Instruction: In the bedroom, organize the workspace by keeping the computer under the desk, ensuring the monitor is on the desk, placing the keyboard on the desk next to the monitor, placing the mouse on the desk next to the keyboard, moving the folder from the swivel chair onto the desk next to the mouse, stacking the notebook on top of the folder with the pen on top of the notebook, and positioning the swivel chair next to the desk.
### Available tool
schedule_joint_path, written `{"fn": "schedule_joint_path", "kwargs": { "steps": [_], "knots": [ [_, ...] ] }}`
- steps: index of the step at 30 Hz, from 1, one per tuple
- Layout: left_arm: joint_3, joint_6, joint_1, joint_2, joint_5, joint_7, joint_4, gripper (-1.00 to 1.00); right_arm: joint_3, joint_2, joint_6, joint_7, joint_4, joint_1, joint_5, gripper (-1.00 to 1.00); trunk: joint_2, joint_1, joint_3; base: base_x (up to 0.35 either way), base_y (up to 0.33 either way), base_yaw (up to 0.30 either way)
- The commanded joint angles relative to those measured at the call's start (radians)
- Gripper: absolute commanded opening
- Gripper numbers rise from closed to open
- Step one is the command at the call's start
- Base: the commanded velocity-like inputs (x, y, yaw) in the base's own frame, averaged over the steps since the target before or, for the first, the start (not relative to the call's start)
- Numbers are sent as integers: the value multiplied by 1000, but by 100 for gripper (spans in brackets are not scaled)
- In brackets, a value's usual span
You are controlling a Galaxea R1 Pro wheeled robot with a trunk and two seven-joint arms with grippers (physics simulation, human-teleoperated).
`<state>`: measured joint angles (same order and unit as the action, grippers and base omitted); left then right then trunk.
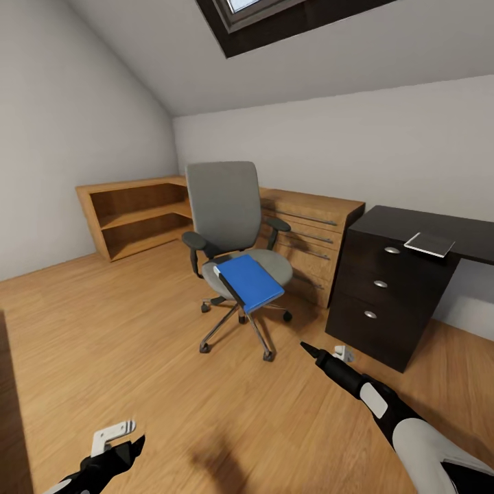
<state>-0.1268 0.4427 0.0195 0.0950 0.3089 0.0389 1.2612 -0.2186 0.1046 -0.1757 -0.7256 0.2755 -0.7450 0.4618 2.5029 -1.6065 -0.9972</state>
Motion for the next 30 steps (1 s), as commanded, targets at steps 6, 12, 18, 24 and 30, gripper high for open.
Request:
{"fn": "schedule_joint_path", "kwargs": {
  "steps": [6,12,18,24,30],
  "knots": [
    [-1,-47,0,0,10,4,-31,100,-5,-3,-13,-5,0,-1,13,100,0,0,-1,0,0,0],
    [0,-70,0,0,9,4,-40,100,-8,-5,-12,-7,4,-1,23,100,0,0,-1,0,0,0],
    [-2,-75,0,1,10,4,-53,100,-8,-4,-15,-34,1,-1,65,100,0,0,-1,0,0,0],
    [-2,-76,0,2,10,4,-56,100,-7,-4,-16,-136,-1,-1,79,100,0,0,-1,0,0,0],
    [-2,-76,0,2,10,4,-57,100,-6,-4,-16,-230,-5,-1,82,100,0,0,-1,0,0,0]
  ]
}}
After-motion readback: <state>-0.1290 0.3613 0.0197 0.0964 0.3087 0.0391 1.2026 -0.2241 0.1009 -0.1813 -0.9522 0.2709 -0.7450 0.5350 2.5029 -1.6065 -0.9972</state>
